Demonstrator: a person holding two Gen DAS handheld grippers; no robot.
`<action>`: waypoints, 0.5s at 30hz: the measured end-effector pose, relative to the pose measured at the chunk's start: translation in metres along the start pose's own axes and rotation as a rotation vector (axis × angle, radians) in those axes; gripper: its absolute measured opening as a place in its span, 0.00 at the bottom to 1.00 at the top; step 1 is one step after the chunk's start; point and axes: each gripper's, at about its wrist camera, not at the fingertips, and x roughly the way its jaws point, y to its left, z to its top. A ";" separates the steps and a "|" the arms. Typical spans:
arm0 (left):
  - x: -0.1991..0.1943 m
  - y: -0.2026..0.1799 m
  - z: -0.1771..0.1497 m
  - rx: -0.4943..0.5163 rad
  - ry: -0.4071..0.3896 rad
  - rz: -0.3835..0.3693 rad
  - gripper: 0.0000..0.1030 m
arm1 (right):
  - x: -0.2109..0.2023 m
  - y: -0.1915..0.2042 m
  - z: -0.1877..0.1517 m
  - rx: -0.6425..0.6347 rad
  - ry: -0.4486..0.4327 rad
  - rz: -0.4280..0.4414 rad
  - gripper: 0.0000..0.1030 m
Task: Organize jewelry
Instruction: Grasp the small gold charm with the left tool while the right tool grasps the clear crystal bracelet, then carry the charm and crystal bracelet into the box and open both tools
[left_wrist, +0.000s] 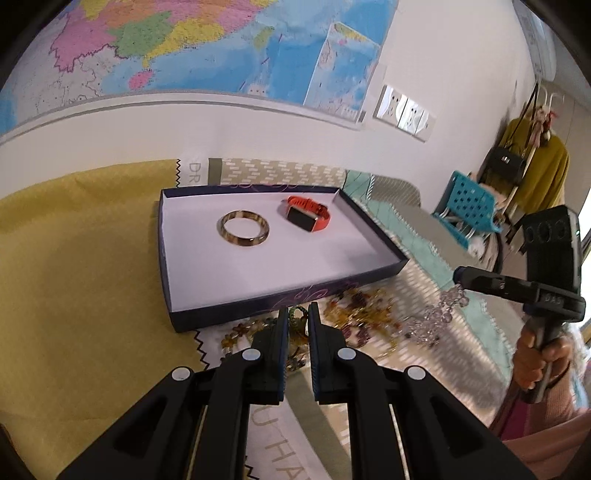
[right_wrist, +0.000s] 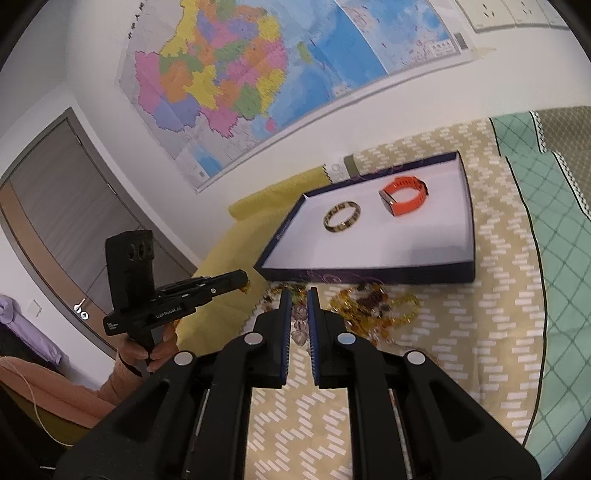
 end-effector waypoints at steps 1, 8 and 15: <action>-0.001 0.000 0.001 -0.002 -0.003 0.002 0.08 | -0.001 0.001 0.003 -0.007 -0.006 -0.002 0.09; -0.001 0.001 0.011 -0.001 -0.018 0.017 0.08 | -0.001 0.005 0.027 -0.039 -0.038 -0.008 0.09; 0.008 0.006 0.025 -0.005 -0.027 0.041 0.08 | 0.011 -0.005 0.055 -0.040 -0.059 -0.031 0.09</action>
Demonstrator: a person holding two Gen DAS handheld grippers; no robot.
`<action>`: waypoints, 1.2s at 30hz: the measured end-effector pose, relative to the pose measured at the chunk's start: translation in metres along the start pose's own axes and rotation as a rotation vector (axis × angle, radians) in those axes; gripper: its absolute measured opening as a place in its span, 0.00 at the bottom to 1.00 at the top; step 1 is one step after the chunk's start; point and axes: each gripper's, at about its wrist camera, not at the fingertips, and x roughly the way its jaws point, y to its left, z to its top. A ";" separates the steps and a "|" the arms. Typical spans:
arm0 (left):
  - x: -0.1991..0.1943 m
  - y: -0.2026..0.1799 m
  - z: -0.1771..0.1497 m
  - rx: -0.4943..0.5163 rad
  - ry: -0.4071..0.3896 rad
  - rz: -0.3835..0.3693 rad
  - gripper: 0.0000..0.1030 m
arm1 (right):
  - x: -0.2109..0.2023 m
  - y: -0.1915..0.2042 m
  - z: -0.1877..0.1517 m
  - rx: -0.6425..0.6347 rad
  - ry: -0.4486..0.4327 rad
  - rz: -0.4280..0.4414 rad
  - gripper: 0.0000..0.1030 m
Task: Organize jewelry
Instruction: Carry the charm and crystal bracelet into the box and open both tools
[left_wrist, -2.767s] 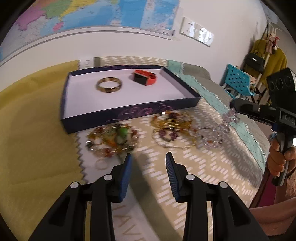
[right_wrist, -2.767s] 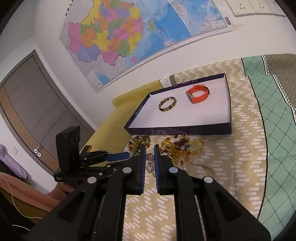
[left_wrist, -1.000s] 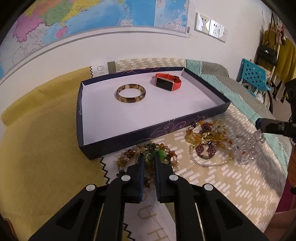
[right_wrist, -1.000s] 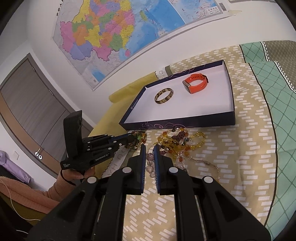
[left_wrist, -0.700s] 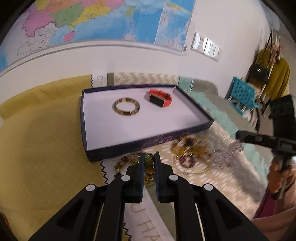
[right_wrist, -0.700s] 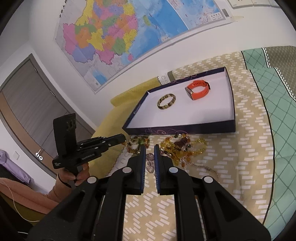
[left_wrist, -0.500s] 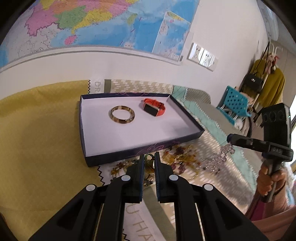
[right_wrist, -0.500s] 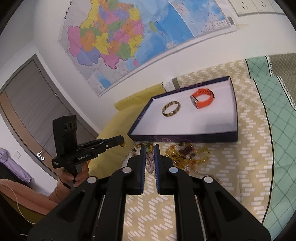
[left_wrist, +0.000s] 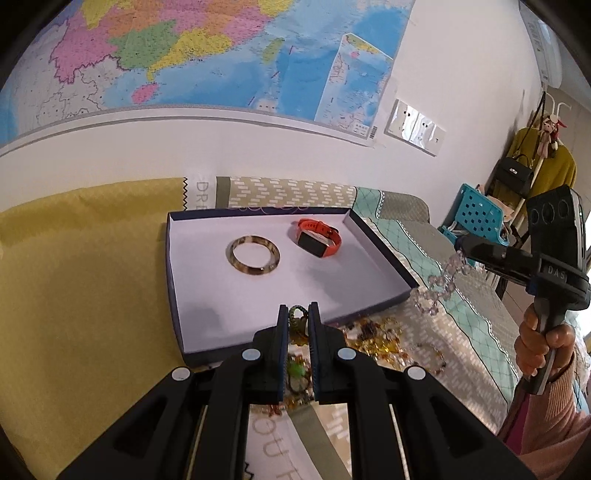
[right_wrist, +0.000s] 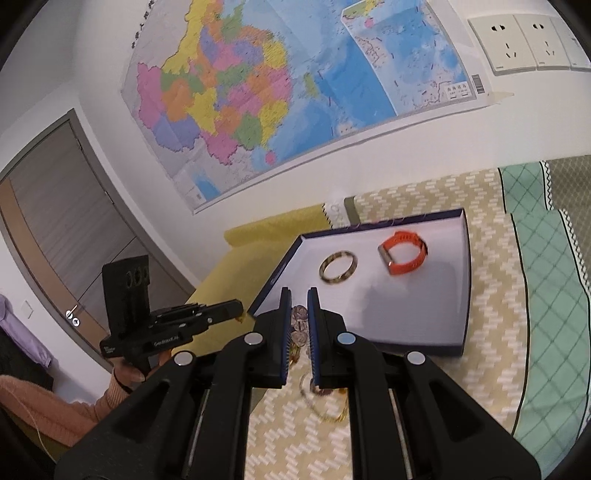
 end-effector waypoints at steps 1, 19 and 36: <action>0.002 0.000 0.002 0.002 0.000 0.001 0.08 | 0.002 -0.002 0.002 0.001 -0.001 -0.004 0.09; 0.056 0.010 0.031 0.010 0.050 0.063 0.08 | 0.073 -0.045 0.024 0.084 0.056 -0.041 0.09; 0.099 0.019 0.032 0.004 0.134 0.083 0.08 | 0.106 -0.066 0.027 0.133 0.088 -0.063 0.09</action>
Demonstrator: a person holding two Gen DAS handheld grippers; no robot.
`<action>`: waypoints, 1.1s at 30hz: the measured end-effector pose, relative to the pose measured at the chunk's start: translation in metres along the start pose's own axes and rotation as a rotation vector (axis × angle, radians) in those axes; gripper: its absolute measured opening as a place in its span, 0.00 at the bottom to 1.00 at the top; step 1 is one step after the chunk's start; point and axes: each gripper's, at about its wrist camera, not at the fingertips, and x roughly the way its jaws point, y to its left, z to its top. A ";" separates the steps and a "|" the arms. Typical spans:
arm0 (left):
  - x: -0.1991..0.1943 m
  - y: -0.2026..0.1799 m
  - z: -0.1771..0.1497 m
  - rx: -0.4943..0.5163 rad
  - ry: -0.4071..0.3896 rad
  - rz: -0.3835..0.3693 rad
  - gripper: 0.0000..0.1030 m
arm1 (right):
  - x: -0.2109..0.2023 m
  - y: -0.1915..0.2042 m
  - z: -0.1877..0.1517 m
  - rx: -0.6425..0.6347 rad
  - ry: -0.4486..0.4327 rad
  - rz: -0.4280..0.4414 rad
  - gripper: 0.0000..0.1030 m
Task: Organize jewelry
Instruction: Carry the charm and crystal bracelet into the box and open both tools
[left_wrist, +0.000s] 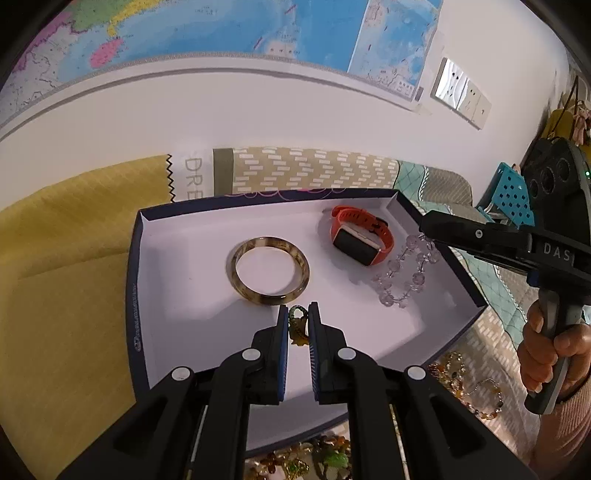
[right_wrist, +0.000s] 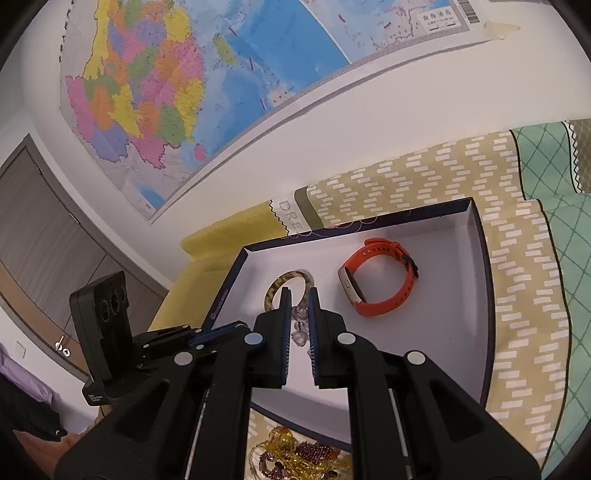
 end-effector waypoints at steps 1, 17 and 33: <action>0.003 0.001 0.001 0.000 0.005 0.002 0.08 | 0.001 -0.001 0.000 0.002 0.002 -0.002 0.09; 0.028 0.006 0.003 -0.023 0.048 0.054 0.11 | 0.011 -0.023 -0.008 0.033 0.041 -0.111 0.12; -0.048 -0.013 -0.017 0.001 -0.127 0.071 0.45 | -0.063 0.034 -0.065 -0.229 0.061 -0.118 0.38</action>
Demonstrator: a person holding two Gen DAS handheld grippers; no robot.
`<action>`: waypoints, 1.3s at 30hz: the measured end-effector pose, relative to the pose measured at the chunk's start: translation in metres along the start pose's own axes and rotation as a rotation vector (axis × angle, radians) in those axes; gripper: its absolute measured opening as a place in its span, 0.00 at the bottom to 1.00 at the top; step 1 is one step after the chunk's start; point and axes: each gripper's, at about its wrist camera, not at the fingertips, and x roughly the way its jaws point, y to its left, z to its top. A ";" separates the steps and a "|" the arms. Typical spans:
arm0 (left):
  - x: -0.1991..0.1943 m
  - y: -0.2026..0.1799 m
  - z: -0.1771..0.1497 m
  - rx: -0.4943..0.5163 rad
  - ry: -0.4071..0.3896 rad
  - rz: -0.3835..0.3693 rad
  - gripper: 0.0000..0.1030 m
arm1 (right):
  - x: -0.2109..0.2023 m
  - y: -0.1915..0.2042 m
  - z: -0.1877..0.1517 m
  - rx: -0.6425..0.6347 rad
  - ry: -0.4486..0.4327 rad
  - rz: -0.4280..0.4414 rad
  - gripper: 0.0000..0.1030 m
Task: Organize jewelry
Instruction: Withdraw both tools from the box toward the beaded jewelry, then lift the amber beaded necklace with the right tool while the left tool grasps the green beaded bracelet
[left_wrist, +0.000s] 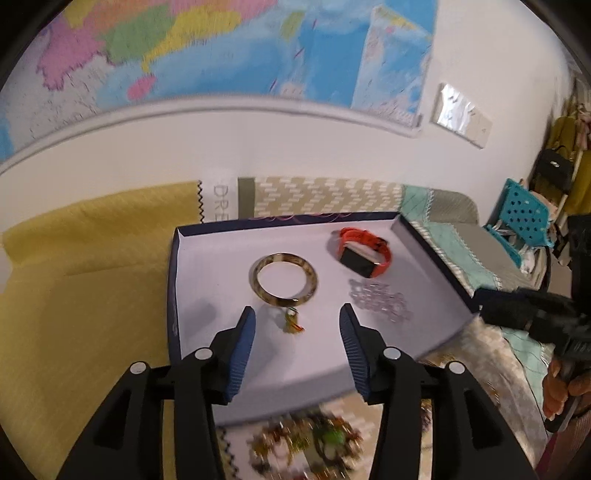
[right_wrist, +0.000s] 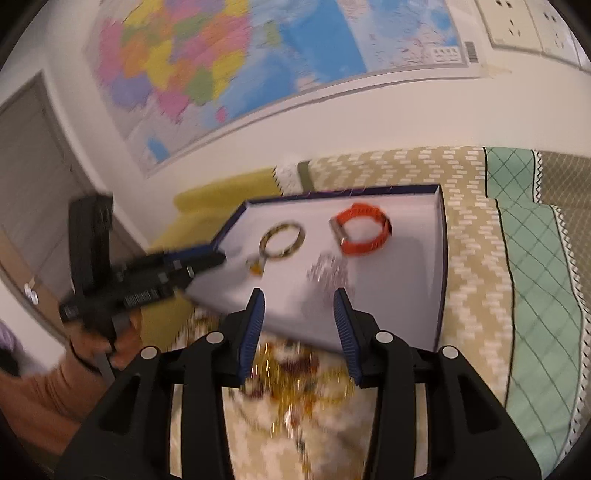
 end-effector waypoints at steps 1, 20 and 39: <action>-0.005 -0.002 -0.003 0.003 -0.007 -0.004 0.45 | -0.001 0.003 -0.007 -0.016 0.014 -0.013 0.38; -0.033 -0.016 -0.072 -0.031 0.060 -0.075 0.52 | 0.025 0.030 -0.066 -0.190 0.161 -0.191 0.36; -0.042 -0.014 -0.085 -0.057 0.072 -0.106 0.52 | -0.043 0.001 -0.065 0.075 0.011 0.059 0.06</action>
